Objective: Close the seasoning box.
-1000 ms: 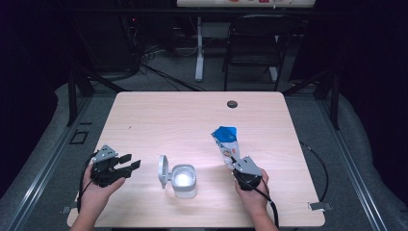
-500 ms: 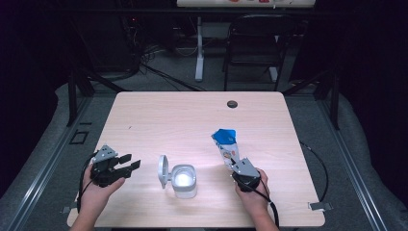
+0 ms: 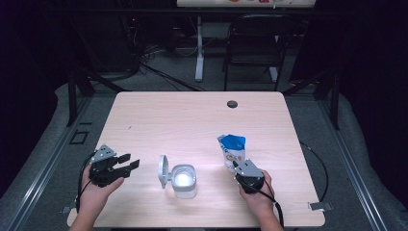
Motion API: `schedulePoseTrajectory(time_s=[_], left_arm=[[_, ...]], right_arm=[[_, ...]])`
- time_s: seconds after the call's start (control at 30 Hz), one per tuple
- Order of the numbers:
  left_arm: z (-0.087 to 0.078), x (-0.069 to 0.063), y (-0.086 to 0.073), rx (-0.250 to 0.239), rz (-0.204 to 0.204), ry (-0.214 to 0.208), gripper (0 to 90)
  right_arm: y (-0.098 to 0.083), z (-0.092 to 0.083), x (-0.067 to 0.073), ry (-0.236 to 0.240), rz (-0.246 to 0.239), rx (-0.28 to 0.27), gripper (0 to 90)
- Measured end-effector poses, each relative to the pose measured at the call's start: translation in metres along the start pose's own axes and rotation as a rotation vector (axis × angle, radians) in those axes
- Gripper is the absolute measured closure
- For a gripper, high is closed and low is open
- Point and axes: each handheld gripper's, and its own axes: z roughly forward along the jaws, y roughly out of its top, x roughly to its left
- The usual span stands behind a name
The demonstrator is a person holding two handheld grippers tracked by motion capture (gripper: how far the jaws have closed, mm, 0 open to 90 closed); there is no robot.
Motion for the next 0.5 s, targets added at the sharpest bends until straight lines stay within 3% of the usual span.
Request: schedulePoseTrajectory(time_s=[0.23, 0.5], left_arm=[[0.0003, -0.0002, 0.0007, -0.003, 0.001, -0.002, 52.3], [0.0038, -0.0023, 0.0027, 0.000, 0.004, -0.011, 52.2]], right_arm=[[-0.0039, -0.0018, -0.0053, 0.042, 0.007, 0.024, 75.2], [-0.0079, -0.0041, -0.0072, 0.063, 0.015, 0.026, 60.9]])
